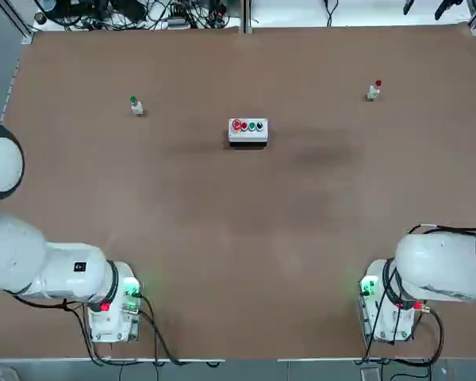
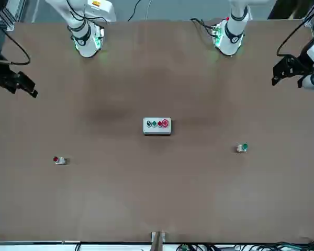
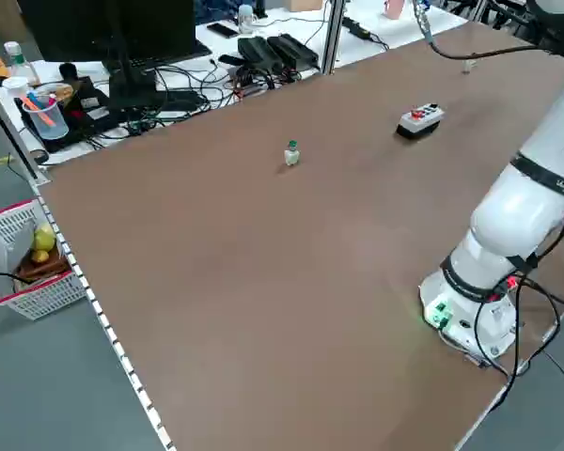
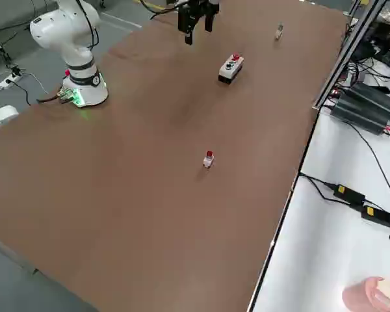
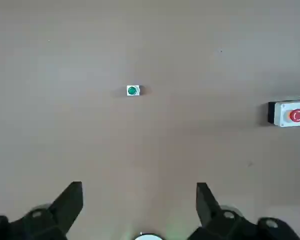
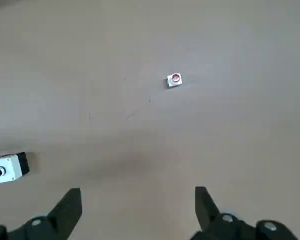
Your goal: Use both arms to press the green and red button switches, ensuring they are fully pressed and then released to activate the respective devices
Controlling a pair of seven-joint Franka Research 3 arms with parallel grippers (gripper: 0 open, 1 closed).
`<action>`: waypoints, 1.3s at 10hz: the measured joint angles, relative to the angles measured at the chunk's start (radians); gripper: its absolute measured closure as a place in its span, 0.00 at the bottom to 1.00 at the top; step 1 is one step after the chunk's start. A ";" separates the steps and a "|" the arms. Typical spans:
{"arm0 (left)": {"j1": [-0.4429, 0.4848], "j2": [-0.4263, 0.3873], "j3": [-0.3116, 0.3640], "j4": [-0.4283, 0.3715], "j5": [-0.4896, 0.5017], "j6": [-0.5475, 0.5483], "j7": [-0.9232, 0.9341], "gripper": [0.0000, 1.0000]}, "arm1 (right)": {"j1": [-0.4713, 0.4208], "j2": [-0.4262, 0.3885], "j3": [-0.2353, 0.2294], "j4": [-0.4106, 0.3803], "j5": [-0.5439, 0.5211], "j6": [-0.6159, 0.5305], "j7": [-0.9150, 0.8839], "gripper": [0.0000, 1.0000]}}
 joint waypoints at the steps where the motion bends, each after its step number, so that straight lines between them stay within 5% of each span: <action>1: 0.000 0.000 -0.001 0.000 0.000 0.000 0.000 0.00 | 0.000 0.000 0.000 0.000 0.000 0.000 0.000 0.00; 5: 0.006 0.011 -0.004 0.000 -0.003 0.004 0.000 0.00 | 0.000 0.000 -0.002 0.000 0.000 0.002 0.000 0.11; 9: 0.056 0.107 0.003 -0.008 -0.045 0.059 -0.002 0.03 | -0.001 0.001 -0.007 -0.001 0.000 0.010 -0.005 0.75; 11: 0.058 0.153 0.000 -0.059 -0.044 0.147 -0.002 0.33 | -0.006 0.014 -0.013 -0.010 0.000 0.034 -0.005 0.99; 13: 0.050 0.163 -0.007 -0.158 -0.030 0.261 -0.002 0.62 | -0.008 0.065 -0.016 -0.025 -0.001 0.075 -0.007 0.99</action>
